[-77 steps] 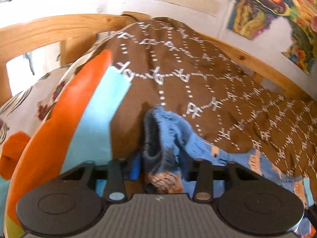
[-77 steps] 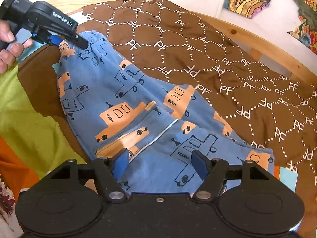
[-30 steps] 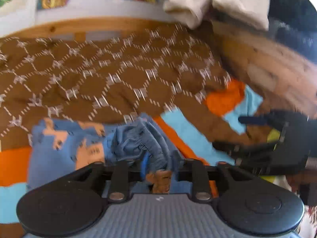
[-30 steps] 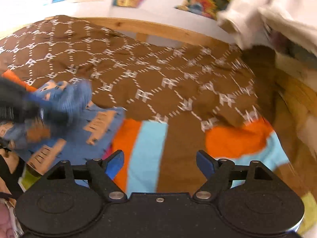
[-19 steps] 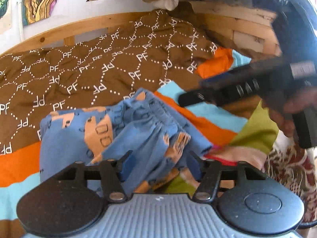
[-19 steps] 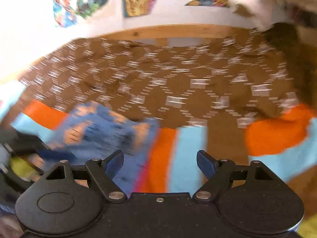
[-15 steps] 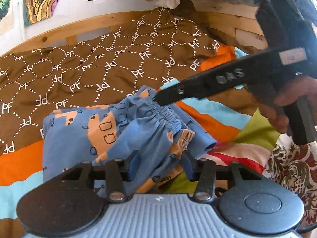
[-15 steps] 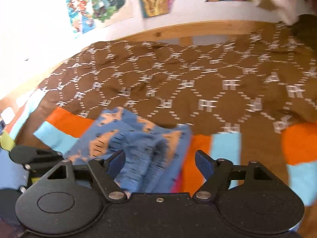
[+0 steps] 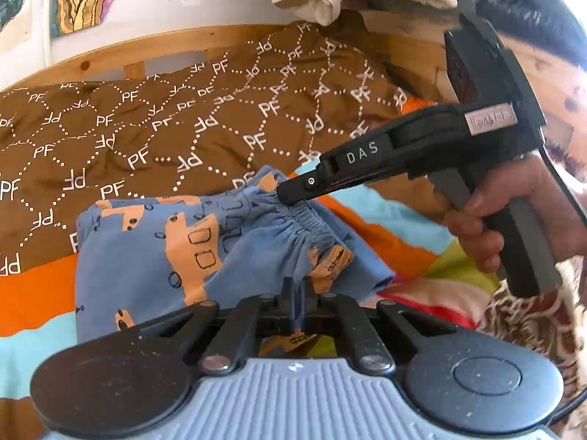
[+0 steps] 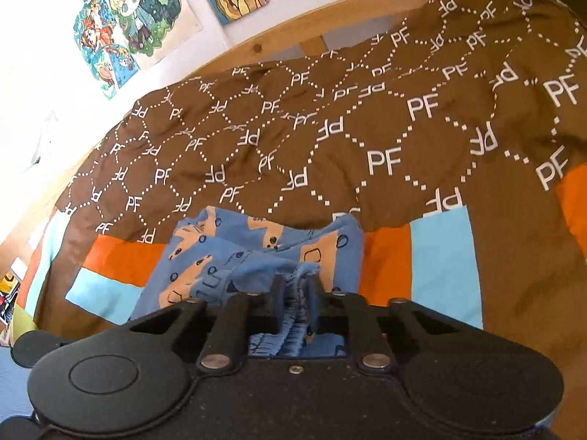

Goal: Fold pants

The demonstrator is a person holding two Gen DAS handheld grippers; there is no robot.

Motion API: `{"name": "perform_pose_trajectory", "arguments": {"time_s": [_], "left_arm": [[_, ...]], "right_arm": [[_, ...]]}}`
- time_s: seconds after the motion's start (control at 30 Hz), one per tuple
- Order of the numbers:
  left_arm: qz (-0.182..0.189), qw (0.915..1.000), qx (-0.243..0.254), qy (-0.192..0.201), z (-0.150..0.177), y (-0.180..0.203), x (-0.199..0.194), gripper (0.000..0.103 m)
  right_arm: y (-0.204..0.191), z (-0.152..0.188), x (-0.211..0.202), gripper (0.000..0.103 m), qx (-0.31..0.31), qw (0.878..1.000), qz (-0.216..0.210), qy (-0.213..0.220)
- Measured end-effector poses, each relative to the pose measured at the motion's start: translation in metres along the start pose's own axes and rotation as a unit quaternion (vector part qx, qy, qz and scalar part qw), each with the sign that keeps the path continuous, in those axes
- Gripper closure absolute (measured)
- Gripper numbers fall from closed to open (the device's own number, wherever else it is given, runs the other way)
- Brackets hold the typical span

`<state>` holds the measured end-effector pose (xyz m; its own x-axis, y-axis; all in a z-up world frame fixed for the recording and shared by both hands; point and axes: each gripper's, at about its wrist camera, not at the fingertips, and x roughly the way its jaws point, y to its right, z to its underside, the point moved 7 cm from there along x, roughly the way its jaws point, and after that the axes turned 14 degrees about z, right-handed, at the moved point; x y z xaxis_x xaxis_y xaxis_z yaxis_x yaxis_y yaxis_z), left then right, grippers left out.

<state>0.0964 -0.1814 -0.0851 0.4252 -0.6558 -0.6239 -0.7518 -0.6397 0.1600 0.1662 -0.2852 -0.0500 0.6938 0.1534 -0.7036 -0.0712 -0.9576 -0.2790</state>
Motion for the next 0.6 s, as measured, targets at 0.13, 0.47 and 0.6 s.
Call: {"name": "perform_pose_trajectory", "arguments": {"time_s": [0.13,0.47,0.6], "left_arm": [[0.021,0.9996,-0.014,0.013,-0.011,0.003,-0.004,0.101],[0.043,0.9986,-0.029,-0.011,0.006,-0.003,0.012,0.088],[0.031,0.9973,-0.057,0.036,-0.008,-0.017,-0.026,0.019]], "right_arm": [[0.001,-0.01,-0.018,0.093,0.011,1.0,0.007,0.016],[0.017,0.004,-0.009,0.09,-0.015,0.997,0.08,0.002],[0.016,0.008,-0.029,0.07,-0.009,0.992,0.116,0.048]]}}
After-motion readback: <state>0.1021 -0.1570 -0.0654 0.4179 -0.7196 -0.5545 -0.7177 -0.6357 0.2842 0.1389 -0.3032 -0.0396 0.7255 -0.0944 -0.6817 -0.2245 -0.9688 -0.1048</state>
